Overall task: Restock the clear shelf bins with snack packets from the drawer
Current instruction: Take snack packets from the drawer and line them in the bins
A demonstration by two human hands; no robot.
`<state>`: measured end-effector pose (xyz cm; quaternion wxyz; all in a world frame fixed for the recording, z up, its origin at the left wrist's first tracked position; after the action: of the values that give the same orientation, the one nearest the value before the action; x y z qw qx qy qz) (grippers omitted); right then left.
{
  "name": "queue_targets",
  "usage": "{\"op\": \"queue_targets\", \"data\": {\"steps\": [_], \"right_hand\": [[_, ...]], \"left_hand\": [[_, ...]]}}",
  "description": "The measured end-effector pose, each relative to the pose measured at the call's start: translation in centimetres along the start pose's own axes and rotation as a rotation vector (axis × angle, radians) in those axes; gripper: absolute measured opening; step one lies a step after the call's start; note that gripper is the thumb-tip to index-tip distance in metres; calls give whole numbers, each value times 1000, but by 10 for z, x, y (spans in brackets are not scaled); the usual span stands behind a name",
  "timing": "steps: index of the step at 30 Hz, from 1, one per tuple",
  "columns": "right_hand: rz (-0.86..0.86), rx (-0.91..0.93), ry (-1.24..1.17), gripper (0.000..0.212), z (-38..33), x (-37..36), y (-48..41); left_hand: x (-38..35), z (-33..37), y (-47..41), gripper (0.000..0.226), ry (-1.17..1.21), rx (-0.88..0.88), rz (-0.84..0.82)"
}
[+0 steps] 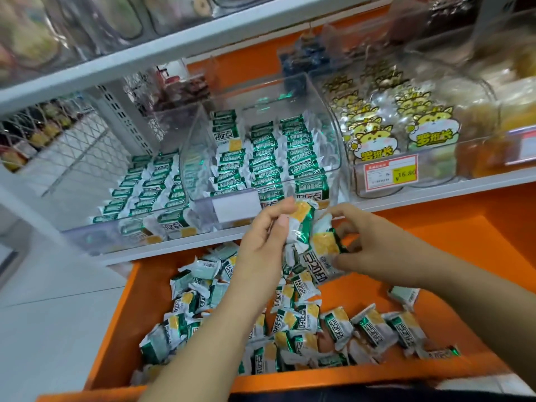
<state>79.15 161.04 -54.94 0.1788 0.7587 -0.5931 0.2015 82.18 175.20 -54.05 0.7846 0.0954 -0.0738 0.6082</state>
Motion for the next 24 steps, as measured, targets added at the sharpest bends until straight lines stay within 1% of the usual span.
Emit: {"op": "queue_targets", "data": {"steps": [2, 4, 6, 8, 11, 13, 15, 16, 19, 22, 24], "right_hand": [[66, 14, -36, 50, -2, 11, 0], [137, 10, -93, 49, 0, 20, -1], [194, 9, -197, 44, 1, 24, -4], [244, 34, -308, 39, 0, 27, -5], [292, 87, -405, 38, -10, 28, -4], [297, 110, -444, 40, -16, 26, -6], [308, 137, -478, 40, -24, 26, -9], [310, 155, -500, 40, -29, 26, -10], [327, 187, -560, 35, -42, 24, -17], [372, 214, -517, 34, -54, 26, -28], [384, 228, -529, 33, -62, 26, -36]], "left_hand": [[5, 11, 4, 32, -54, -65, 81], [8, 17, 7, 46, -74, -70, 118], [6, 19, 8, 57, -44, -48, 89], [2, 20, 6, 62, 7, -24, 54], [0, 20, 6, 55, 33, -11, 49], [1, 24, 7, 50, -45, -39, 62], [-1, 30, 9, 54, -127, -64, 58], [-1, 34, 10, 52, -139, -73, 47], [-1, 47, 10, 55, -138, -90, 9], [7, 57, 5, 46, -101, -52, -15], [19, 59, -3, 45, -86, -41, -21]]}}
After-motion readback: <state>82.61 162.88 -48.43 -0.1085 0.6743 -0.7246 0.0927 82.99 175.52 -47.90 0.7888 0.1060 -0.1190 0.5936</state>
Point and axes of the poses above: each hand's wrist, its own y-axis away from the middle knuckle, its own x-axis out of the back of the hand, z = x × y, the point moved 8 cm from there along -y, towards the middle knuckle, and after that the axes turned 7 degrees about x, right-handed, at the moved point
